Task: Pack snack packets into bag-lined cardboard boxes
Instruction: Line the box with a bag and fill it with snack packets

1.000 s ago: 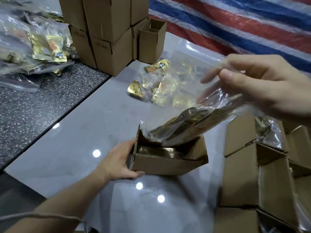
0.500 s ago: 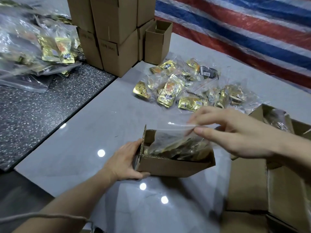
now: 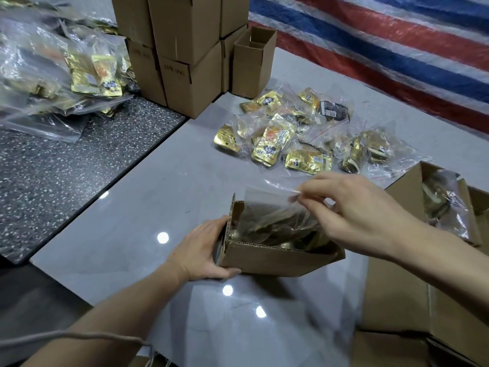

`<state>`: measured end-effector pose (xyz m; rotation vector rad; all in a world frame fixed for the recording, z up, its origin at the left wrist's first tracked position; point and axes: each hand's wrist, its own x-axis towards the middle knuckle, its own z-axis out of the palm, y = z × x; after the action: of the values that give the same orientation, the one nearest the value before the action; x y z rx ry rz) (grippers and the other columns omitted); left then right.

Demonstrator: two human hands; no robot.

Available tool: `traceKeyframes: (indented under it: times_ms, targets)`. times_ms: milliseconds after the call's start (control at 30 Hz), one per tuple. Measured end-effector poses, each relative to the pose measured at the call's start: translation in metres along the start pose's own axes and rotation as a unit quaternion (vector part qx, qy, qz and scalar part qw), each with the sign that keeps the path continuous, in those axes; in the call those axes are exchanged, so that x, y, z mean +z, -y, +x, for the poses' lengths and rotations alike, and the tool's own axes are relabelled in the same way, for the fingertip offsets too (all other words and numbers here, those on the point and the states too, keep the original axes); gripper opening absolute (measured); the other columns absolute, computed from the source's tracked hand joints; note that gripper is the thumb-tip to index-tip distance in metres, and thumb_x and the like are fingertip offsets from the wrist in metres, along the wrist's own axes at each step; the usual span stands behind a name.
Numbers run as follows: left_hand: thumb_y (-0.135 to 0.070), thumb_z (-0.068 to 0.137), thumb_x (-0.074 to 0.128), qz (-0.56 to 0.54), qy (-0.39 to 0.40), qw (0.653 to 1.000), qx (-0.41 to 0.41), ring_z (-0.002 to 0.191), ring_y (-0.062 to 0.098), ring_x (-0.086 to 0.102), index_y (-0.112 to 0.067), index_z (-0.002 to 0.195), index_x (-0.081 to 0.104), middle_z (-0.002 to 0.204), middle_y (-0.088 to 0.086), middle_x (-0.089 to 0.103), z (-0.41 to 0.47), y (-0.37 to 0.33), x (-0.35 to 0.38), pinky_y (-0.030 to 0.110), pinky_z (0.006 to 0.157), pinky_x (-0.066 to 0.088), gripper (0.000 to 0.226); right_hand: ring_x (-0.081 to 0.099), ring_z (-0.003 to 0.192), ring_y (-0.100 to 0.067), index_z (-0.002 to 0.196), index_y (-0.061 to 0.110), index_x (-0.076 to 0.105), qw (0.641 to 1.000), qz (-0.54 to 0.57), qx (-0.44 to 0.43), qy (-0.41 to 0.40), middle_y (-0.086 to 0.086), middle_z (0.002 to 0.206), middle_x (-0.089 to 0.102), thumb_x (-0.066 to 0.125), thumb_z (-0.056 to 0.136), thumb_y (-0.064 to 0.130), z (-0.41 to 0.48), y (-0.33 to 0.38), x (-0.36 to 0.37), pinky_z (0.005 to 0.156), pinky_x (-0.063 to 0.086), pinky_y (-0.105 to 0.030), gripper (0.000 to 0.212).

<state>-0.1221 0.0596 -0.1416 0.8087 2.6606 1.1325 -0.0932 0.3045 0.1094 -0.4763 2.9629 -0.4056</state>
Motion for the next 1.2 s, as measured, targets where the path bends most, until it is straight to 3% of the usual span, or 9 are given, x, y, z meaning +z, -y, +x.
traceKeyframes:
  times_ms: [267,467,533,633,800,967,1033,1100,1200]
  targets:
    - [-0.067,0.055,0.081,-0.007,-0.001,1.000,0.008,0.111,0.000,0.052,-0.037,0.137,0.048,0.117,-0.032,0.048,-0.001,-0.001,-0.002,0.025,0.093,0.046,0.094,0.062,0.084,-0.012,0.105,0.025,0.070,0.983,0.045,-0.018,0.178,0.007,0.090,0.072,0.049,0.102,0.027,0.007,-0.003,0.034,0.078,0.049,-0.034,0.021]
    - [-0.067,0.055,0.082,0.004,0.003,1.000,0.009,0.103,-0.002,0.049,-0.035,0.130,0.050,0.111,-0.033,0.046,0.001,0.002,0.001,0.024,0.087,0.044,0.087,0.056,0.063,0.003,0.090,0.021,0.070,0.976,0.098,0.064,0.183,0.012,0.071,0.067,0.051,0.103,0.026,0.027,-0.013,0.058,0.061,0.040,-0.011,0.024]
    - [-0.067,0.055,0.082,0.005,0.001,1.000,0.010,0.103,0.000,0.050,-0.033,0.130,0.051,0.111,-0.030,0.048,0.001,0.002,0.002,0.024,0.087,0.044,0.088,0.053,0.057,-0.001,0.085,0.014,0.069,0.967,0.117,0.091,0.207,0.007,0.068,0.066,0.051,0.103,0.025,0.032,-0.018,0.067,0.057,0.040,-0.013,0.027]
    - [-0.067,0.054,0.081,0.002,-0.007,1.000,0.009,0.098,-0.004,0.047,-0.030,0.128,0.053,0.107,-0.033,0.044,0.001,0.001,0.001,0.018,0.085,0.040,0.087,0.053,0.063,-0.009,0.083,0.011,0.065,0.956,0.119,0.100,0.249,0.000,0.070,0.063,0.051,0.101,0.020,0.038,-0.022,0.079,0.067,0.046,-0.025,0.025]
    - [-0.067,0.057,0.079,0.003,-0.002,1.000,0.011,0.101,0.000,0.047,-0.027,0.129,0.052,0.111,-0.028,0.045,0.000,0.000,0.000,0.022,0.088,0.040,0.087,0.054,0.062,-0.006,0.077,0.015,0.066,0.951,0.147,0.091,0.256,0.009,0.064,0.063,0.053,0.098,0.014,0.050,-0.033,0.090,0.070,0.049,-0.031,0.024]
    - [-0.067,0.057,0.078,0.007,0.007,1.000,0.013,0.115,0.005,0.050,-0.027,0.136,0.051,0.119,-0.028,0.045,0.003,0.002,0.001,0.030,0.097,0.045,0.092,0.063,0.081,-0.001,0.104,0.025,0.079,0.950,0.178,0.133,0.219,0.012,0.091,0.076,0.063,0.097,0.020,0.052,-0.038,0.100,0.076,0.047,-0.017,0.018]
    - [-0.069,0.057,0.078,0.010,0.009,1.000,0.009,0.113,0.002,0.048,-0.028,0.136,0.051,0.118,-0.027,0.045,0.002,0.003,0.001,0.029,0.096,0.045,0.093,0.067,0.088,-0.007,0.105,0.028,0.079,0.962,0.141,0.142,0.186,0.009,0.096,0.077,0.066,0.094,0.027,0.049,-0.036,0.100,0.078,0.051,-0.021,0.017]
    - [-0.071,0.057,0.077,0.013,0.010,1.000,0.007,0.110,0.001,0.047,-0.027,0.136,0.052,0.118,-0.024,0.049,0.001,0.004,0.001,0.029,0.095,0.045,0.094,0.069,0.088,-0.021,0.096,0.026,0.077,0.985,0.012,0.117,0.128,0.003,0.089,0.075,0.068,0.089,0.033,0.044,-0.030,0.097,0.075,0.054,-0.032,0.014]
    - [-0.071,0.057,0.077,0.020,0.007,1.000,0.007,0.112,0.008,0.050,-0.023,0.136,0.053,0.118,-0.013,0.056,0.001,0.002,0.001,0.029,0.094,0.046,0.096,0.064,0.082,-0.033,0.083,0.020,0.064,0.982,-0.157,0.047,0.088,-0.001,0.075,0.059,0.064,0.087,0.032,0.036,-0.018,0.091,0.057,0.036,-0.032,0.013]
